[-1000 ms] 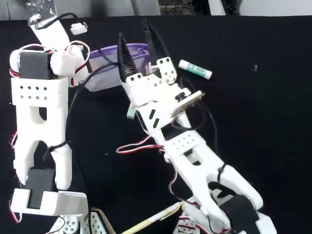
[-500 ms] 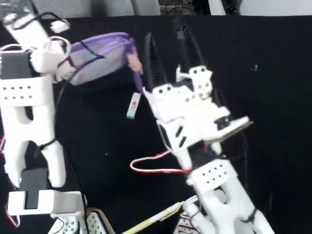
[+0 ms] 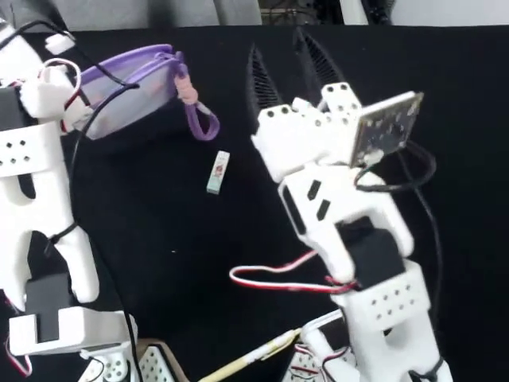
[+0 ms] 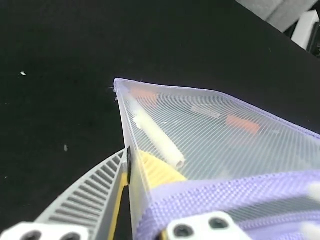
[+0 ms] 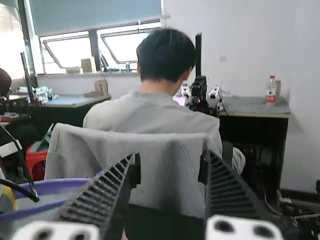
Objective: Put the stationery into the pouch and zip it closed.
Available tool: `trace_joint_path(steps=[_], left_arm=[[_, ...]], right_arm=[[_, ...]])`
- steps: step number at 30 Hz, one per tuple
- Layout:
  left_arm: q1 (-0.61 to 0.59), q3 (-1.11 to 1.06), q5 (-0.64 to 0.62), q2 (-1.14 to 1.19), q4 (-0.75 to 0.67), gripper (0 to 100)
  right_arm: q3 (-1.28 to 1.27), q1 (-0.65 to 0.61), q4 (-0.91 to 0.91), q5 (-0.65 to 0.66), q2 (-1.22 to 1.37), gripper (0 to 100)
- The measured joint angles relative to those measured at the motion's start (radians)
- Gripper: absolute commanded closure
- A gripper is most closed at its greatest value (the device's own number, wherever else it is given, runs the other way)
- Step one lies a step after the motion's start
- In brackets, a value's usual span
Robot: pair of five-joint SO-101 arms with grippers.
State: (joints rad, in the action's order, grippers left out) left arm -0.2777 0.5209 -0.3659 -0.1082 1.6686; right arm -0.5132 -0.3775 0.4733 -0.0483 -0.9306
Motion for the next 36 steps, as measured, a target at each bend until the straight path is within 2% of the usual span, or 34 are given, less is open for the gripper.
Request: trace_joint_path(steps=[4, 8, 17, 23, 30, 36], left_arm=[[-0.015, 0.0, 0.0, 0.0, 0.0, 97], [-0.012, -0.009, 0.0, 0.0, 0.0, 97], [-0.012, -0.009, 0.0, 0.0, 0.0, 97], [-0.012, -0.009, 0.0, 0.0, 0.0, 97], [-0.012, -0.009, 0.0, 0.0, 0.0, 97], [-0.012, -0.009, 0.0, 0.0, 0.0, 97]], right_arm=[[0.11, -0.002, 0.245, 0.061, 0.0, 80.4], [0.172, -0.055, 0.445, 0.173, -0.002, 80.4], [0.193, -0.273, 0.796, 0.445, -0.002, 80.4], [0.193, -0.427, 0.982, 0.571, -0.002, 80.4], [0.193, -0.681, 1.218, 0.71, -0.002, 80.4], [0.017, -0.733, 1.244, 0.806, -0.011, 80.4]])
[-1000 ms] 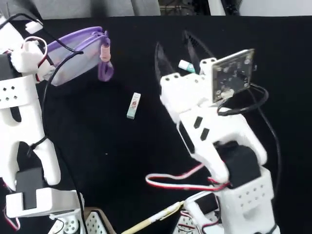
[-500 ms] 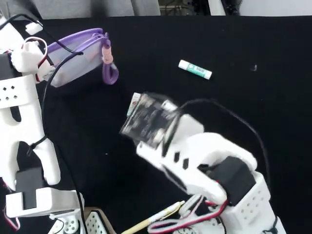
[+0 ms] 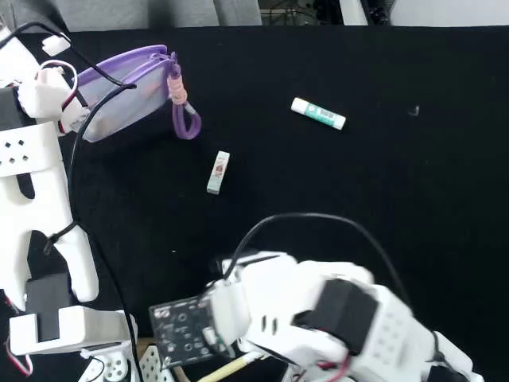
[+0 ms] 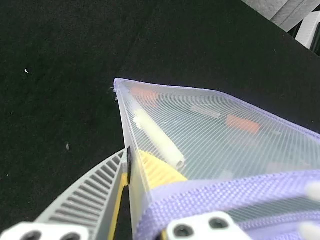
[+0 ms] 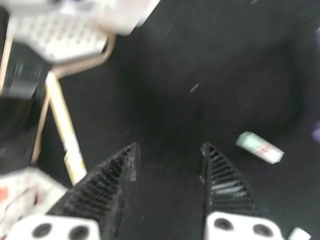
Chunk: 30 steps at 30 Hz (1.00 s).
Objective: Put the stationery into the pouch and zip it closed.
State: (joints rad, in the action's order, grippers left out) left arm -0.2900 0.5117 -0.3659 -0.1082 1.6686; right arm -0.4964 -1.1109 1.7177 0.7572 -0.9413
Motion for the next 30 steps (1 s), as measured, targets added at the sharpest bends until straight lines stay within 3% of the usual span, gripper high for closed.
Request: trace_joint_path(steps=[6, 15, 21, 30], left_arm=[[0.0, 0.0, 0.0, 0.0, 0.0, 97], [0.0, -0.002, 0.0, 0.0, 0.0, 97], [0.0, -0.084, 0.0, 0.0, -0.049, 97], [0.0, -0.149, 0.0, 0.0, -0.112, 97]], right_arm=[[-0.25, -0.005, -0.029, 0.077, 0.0, 80.4], [-0.569, -0.009, -0.258, 0.086, 0.0, 80.4], [-0.661, -0.091, -0.315, 0.089, 0.0, 80.4], [-0.74, -0.107, -0.41, 0.089, 0.0, 80.4]])
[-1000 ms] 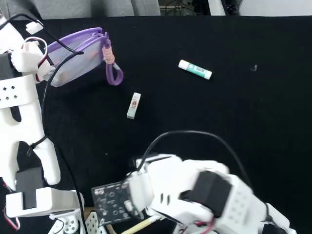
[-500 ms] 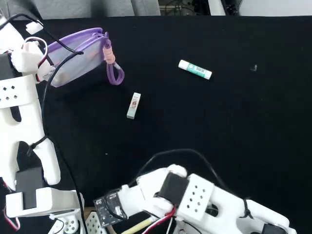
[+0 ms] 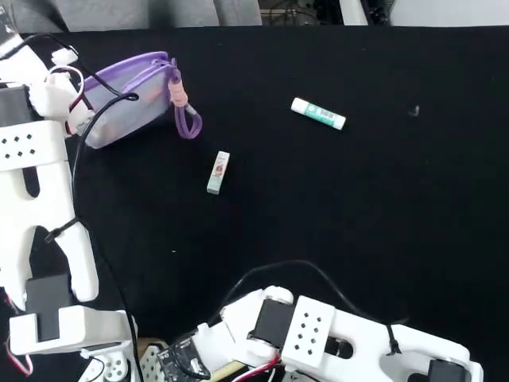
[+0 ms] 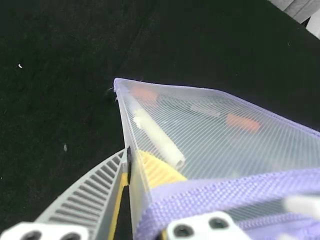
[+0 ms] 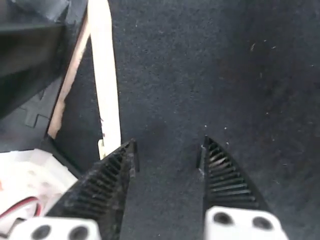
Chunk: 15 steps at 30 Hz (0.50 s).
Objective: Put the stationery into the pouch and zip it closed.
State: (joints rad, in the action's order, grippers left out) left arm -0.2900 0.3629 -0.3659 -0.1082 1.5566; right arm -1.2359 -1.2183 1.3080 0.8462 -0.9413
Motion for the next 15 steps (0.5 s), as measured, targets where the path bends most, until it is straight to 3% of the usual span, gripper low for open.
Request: trace_joint_path(steps=[15], left_arm=[[-0.006, -0.003, -0.034, 0.0, -0.031, 97]], right_arm=[[-0.003, 0.009, 0.005, 0.0, 0.0, 80.2]])
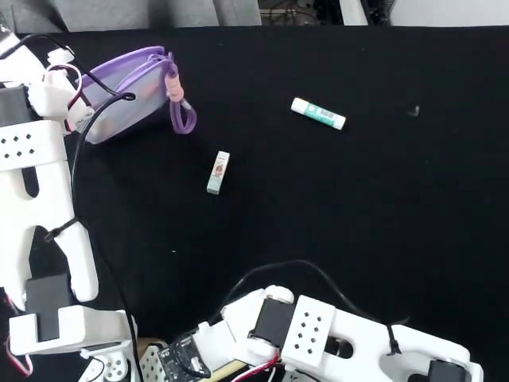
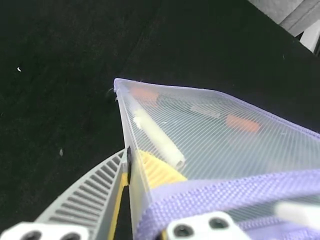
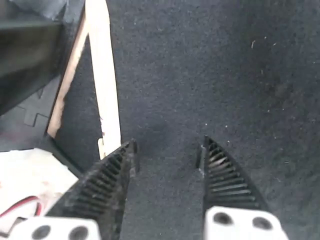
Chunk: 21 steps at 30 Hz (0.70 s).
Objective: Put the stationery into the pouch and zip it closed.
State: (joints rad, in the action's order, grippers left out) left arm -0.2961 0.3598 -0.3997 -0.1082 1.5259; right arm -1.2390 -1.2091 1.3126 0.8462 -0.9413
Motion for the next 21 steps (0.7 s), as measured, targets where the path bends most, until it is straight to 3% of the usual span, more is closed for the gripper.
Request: trace_joint_path(steps=[21], left_arm=[[0.009, 0.0, -0.008, 0.0, 0.0, 97]], right_arm=[[-0.035, 0.0, -0.046, 0.0, 0.0, 80.4]])
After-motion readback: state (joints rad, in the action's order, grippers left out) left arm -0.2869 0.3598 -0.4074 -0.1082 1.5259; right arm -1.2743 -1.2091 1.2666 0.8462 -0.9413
